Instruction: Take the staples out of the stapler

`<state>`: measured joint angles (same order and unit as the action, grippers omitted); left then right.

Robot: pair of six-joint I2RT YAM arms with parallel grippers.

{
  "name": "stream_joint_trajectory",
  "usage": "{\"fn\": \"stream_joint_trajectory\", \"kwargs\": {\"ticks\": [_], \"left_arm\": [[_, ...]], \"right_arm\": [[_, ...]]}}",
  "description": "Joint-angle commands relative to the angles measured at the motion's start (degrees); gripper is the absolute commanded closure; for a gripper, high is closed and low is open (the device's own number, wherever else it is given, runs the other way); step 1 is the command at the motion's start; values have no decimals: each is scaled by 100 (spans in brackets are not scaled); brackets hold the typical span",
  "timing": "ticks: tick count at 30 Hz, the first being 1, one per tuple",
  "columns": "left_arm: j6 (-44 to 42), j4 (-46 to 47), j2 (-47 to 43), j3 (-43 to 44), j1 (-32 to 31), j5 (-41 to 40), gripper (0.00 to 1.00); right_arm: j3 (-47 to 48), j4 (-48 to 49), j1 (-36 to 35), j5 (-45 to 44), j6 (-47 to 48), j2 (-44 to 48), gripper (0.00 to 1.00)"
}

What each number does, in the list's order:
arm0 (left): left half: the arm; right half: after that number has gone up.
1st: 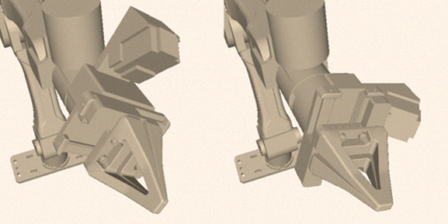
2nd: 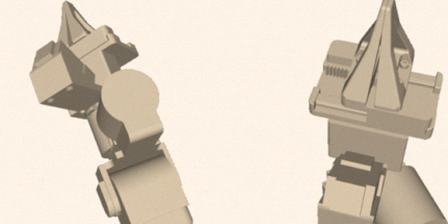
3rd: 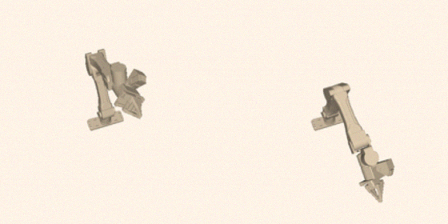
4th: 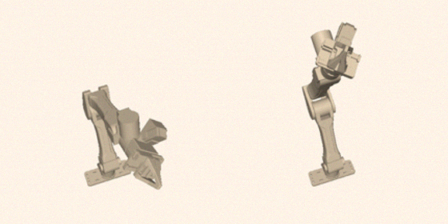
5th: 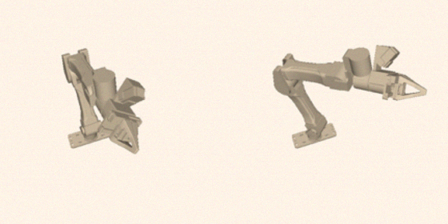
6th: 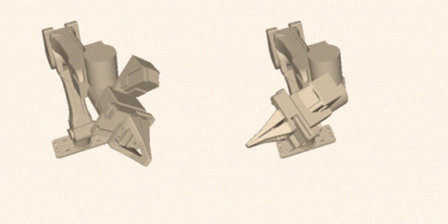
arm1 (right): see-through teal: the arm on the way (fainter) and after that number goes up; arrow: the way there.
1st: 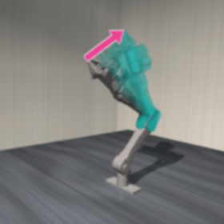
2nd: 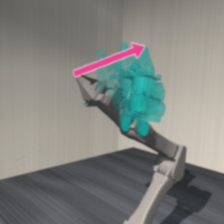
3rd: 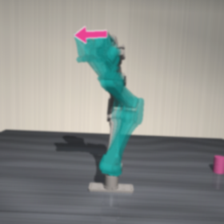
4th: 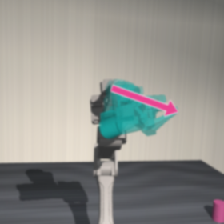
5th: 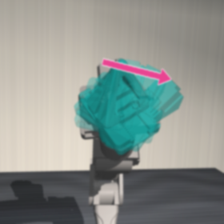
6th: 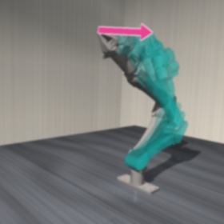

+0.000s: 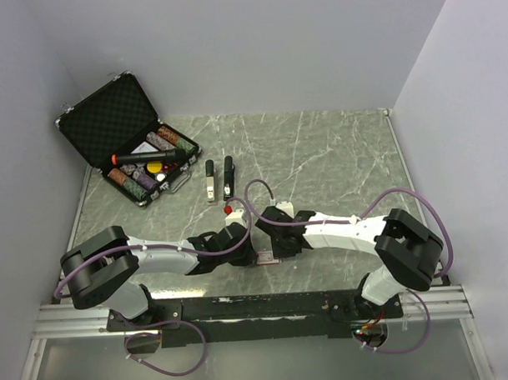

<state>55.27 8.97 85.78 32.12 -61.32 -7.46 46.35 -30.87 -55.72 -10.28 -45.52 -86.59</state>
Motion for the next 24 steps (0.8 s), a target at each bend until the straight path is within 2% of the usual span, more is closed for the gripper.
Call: {"fn": "stream_joint_trajectory", "kwargs": {"ticks": [1, 7, 15, 24], "left_arm": [[-42, -757, 255, -215, -117, 87, 99], [-42, -748, 255, -215, -126, 70, 99], [-42, -783, 255, -188, -143, 52, 99], [-42, -836, 255, -145, -161, 35, 99]], "right_arm": [[261, -147, -88, -105, -62, 370, 93], [129, -322, -79, -246, -124, 775, 81], [-20, -569, 26, -483, -168, 933, 76], [-363, -578, 334, -501, -63, 1241, 75]]}}
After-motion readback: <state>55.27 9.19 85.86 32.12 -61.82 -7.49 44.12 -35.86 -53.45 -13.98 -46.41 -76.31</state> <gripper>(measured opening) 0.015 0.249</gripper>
